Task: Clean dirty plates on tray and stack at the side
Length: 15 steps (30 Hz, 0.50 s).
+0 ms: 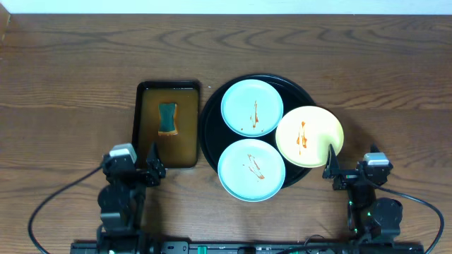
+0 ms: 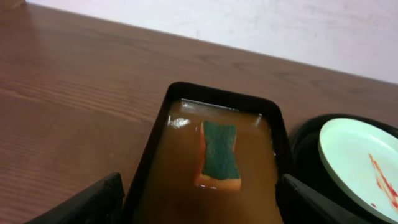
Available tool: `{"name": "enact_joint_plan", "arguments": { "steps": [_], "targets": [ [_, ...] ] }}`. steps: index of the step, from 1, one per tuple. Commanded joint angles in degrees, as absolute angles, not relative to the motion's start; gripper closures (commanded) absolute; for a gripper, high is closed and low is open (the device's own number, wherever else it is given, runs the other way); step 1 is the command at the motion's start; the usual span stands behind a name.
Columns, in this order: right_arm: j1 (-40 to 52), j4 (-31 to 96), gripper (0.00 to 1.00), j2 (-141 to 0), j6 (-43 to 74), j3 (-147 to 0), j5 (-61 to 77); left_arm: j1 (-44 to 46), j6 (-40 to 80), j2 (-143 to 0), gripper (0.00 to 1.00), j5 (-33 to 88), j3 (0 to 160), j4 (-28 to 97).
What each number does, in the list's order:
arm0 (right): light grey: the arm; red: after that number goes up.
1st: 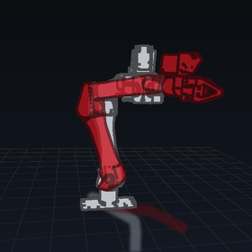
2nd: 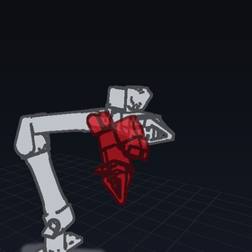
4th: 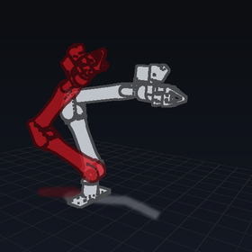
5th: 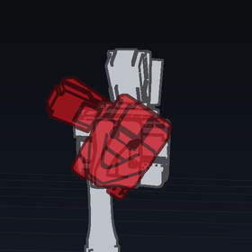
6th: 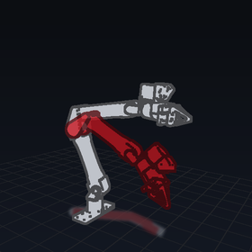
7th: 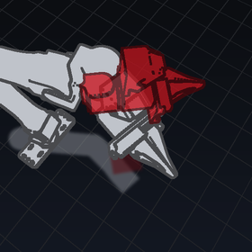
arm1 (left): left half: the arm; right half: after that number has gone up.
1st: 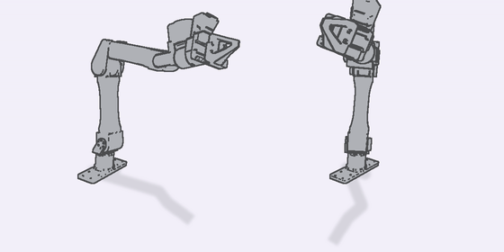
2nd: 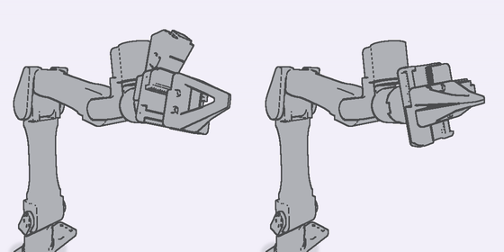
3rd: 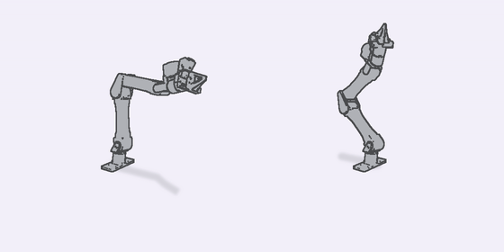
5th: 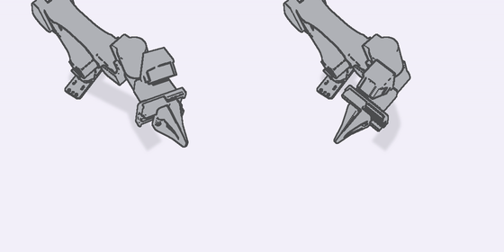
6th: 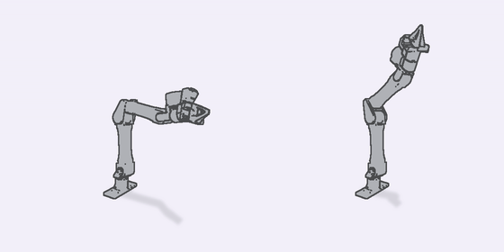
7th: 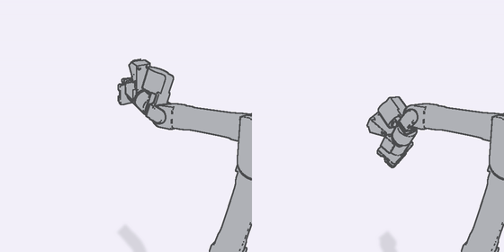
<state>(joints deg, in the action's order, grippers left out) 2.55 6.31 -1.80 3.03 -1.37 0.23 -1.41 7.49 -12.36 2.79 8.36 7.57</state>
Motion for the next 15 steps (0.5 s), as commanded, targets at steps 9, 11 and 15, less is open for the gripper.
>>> {"name": "enact_joint_plan", "arguments": {
  "steps": [9, 11, 15],
  "targets": [
    [3.4, 17.2, 0.01, -28.9, 4.3, -22.6, 3.6, -1.7, 7.7, -43.6, 0.2, 5.3, 35.8, 21.2],
    [3.4, 19.5, 0.01, -34.3, 4.3, -26.7, 5.5, -1.7, 7.7, -47.5, 0.2, 5.5, 39.8, 25.2],
    [3.4, 25.1, 0.01, -44.4, 5.0, -35.0, 9.7, -1.7, 7.5, -55.7, 0.21, 5.6, 48.7, 34.9]
  ]
}}
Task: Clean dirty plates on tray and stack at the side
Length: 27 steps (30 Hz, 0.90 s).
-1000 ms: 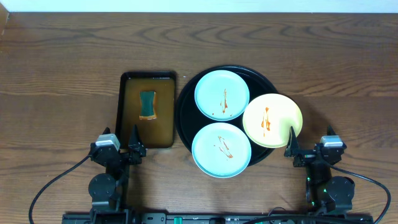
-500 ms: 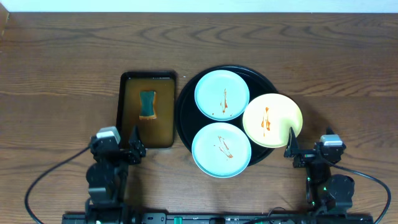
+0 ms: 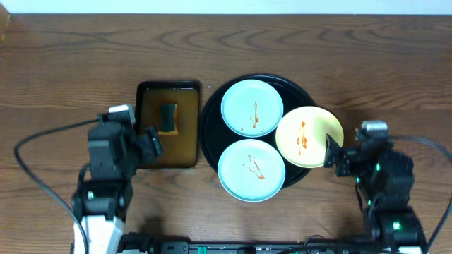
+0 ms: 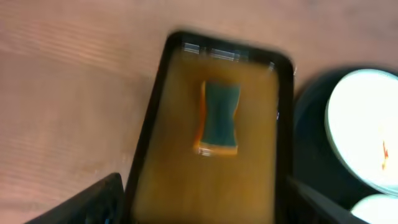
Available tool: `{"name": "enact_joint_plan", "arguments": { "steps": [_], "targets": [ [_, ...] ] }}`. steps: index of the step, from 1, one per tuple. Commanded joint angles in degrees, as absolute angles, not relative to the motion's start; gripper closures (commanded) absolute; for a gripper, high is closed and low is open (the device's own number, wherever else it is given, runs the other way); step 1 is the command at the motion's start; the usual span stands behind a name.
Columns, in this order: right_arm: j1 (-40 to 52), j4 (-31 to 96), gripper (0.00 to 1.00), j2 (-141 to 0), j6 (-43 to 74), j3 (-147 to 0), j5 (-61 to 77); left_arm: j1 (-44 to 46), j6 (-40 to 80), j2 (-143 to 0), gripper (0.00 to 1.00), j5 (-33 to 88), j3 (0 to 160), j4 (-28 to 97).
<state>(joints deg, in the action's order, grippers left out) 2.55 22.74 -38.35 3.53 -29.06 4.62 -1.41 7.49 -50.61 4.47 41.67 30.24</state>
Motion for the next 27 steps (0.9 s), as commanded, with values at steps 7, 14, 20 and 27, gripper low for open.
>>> {"name": "enact_joint_plan", "arguments": {
  "steps": [7, 14, 20, 27],
  "targets": [
    [3.4, 36.8, 0.01, -57.1, 5.8, -47.6, 16.4, -1.7, 7.5, -62.4, 0.21, 5.6, 55.1, 42.7],
    [3.4, 37.2, 0.01, -60.6, 6.0, -48.0, 24.4, -1.7, 7.6, -62.4, 0.2, 5.6, 55.1, 42.4],
    [3.4, 38.5, 0.01, -62.0, 6.0, -48.0, 26.0, -1.7, 8.2, -62.5, 0.2, 5.7, 55.1, 41.0],
    [3.9, 41.6, 0.15, -64.5, 7.3, -47.9, 26.0, -1.5, 8.2, -62.7, 0.21, 6.1, 55.1, 38.1]
  ]
}}
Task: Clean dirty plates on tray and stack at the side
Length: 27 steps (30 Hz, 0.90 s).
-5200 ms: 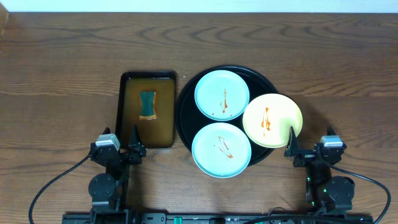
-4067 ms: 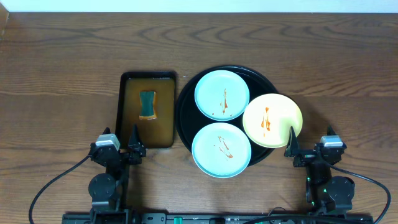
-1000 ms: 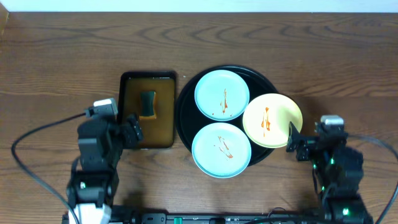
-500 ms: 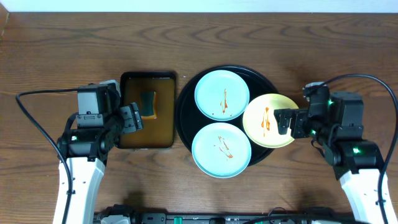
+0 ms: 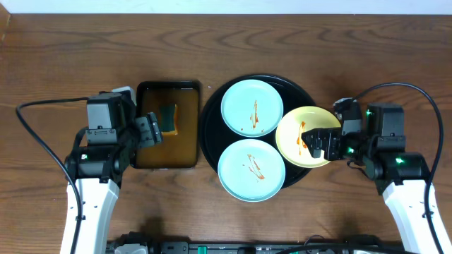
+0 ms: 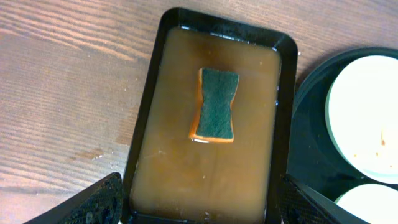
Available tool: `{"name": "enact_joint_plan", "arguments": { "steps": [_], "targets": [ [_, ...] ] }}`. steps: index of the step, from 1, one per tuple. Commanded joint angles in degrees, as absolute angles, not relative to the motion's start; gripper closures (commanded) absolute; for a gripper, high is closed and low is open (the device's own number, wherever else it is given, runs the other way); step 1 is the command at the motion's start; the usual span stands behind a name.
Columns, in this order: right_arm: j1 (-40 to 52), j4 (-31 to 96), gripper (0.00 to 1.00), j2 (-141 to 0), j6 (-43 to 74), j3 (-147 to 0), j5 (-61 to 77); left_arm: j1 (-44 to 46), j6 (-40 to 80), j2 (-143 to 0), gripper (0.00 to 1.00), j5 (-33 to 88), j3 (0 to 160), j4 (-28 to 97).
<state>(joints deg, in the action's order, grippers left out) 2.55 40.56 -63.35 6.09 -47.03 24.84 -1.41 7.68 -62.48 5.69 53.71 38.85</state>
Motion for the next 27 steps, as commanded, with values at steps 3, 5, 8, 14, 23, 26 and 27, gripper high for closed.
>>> {"name": "enact_joint_plan", "arguments": {
  "steps": [3, 5, 8, 14, 23, 26, 27],
  "targets": [
    [6.0, 43.7, 0.17, -66.2, 8.1, -47.8, 26.0, -1.5, 8.2, -64.3, 0.21, 6.1, 55.1, 36.9],
    [8.3, 44.1, 0.21, -67.7, 8.7, -47.5, 26.0, -1.5, 8.2, -66.4, 0.21, 6.2, 55.1, 36.3],
    [12.4, 44.0, 0.24, -70.2, 10.3, -47.3, 25.8, -1.5, 8.2, -70.5, 0.21, 8.5, 55.1, 34.7],
    [18.4, 45.0, 0.32, -75.5, 18.4, -47.0, 21.3, 0.9, 5.6, -80.3, 0.22, 9.9, 55.1, 30.3],
    [22.6, 45.5, 0.49, -83.1, 22.9, -47.0, 21.0, 3.9, 5.6, -90.4, 0.22, 9.0, 55.1, 25.7],
    [22.8, 45.4, 0.51, -86.4, 25.3, -47.0, 20.1, 3.9, 5.5, -92.0, 0.22, 8.3, 55.1, 23.6],
    [22.8, 45.4, 0.51, -87.1, 25.8, -47.0, 19.4, 3.9, 5.5, -92.4, 0.23, 8.3, 55.1, 22.7]
  ]
}}
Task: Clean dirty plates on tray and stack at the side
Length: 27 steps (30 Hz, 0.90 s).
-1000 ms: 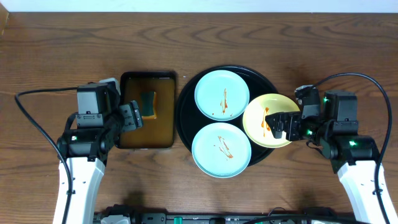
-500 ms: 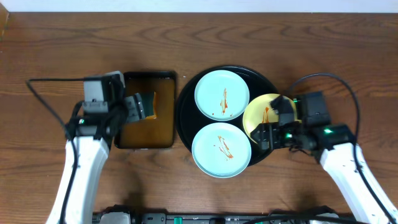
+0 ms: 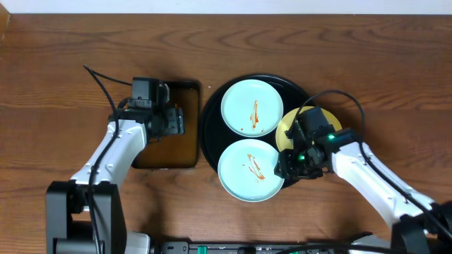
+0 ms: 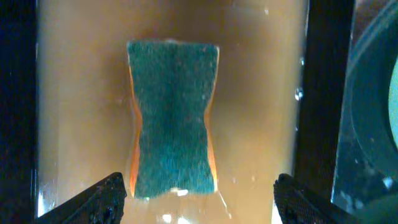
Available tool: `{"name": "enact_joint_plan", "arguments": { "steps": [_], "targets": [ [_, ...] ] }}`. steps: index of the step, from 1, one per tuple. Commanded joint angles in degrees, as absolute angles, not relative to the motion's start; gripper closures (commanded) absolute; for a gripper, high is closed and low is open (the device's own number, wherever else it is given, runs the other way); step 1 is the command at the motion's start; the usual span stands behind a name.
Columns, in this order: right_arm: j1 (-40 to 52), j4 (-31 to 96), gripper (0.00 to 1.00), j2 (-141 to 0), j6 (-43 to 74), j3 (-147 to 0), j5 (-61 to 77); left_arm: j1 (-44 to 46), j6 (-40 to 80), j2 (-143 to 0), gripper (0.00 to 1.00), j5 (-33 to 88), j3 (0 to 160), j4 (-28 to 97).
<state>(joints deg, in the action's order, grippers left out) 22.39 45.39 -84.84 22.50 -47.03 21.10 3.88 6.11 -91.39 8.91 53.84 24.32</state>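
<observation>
On the round black tray (image 3: 210,123) lie two pale teal plates, one at the back (image 3: 252,106) and one at the front (image 3: 251,169), both streaked with red sauce. A yellow plate (image 3: 285,132) rests on the tray's right rim, mostly hidden under my right arm. My right gripper (image 3: 292,162) is at that plate's near left edge; its jaws are not readable. A green-topped, orange-sided sponge (image 4: 171,118) lies in brown water. My left gripper (image 4: 199,211) hangs open just above it, one finger on each side.
The sponge's water sits in a black rectangular basin (image 3: 199,141) directly left of the round tray. Bare wooden table (image 3: 367,63) surrounds both. Cables trail from both arms across the near side of the table.
My left gripper has come down and forward over the basin, and the sponge now fills its view. My right gripper has moved left across the yellow plate to its near left edge.
Both arms first sat low at the table's front edge, grippers open. They then rose and reached forward, the left toward the basin and the right toward the yellow plate. Now the left hangs close over the sponge and the right covers the yellow plate.
</observation>
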Motion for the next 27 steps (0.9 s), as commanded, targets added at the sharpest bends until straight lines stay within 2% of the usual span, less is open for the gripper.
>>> {"name": "enact_joint_plan", "arguments": {
  "steps": [1, 16, 19, 22, 25, 27],
  "targets": [
    [22.8, 45.3, 0.52, -87.7, 25.8, -47.0, 19.0, 3.9, 5.5, -92.6, 0.24, 8.3, 55.1, 22.1],
    [23.0, 42.8, 0.51, -88.2, 25.7, -47.0, 18.9, 3.9, 5.6, -99.0, 0.26, 3.2, 55.0, 18.0],
    [23.0, 42.6, 0.51, -88.2, 25.7, -47.0, 18.9, 3.9, 5.6, -99.3, 0.36, 3.2, 55.0, 17.6],
    [23.0, 42.7, 0.5, -88.2, 25.7, -47.0, 18.9, 3.9, 5.6, -99.3, 0.52, 3.2, 55.0, 17.3],
    [23.0, 42.6, 0.43, -88.2, 25.7, -47.0, 18.9, 3.9, 5.6, -99.3, 0.65, 3.2, 55.0, 17.3],
    [23.0, 42.6, 0.43, -88.2, 25.7, -47.0, 18.9, 3.9, 5.6, -99.3, 0.7, 3.2, 55.0, 17.3]
  ]
}}
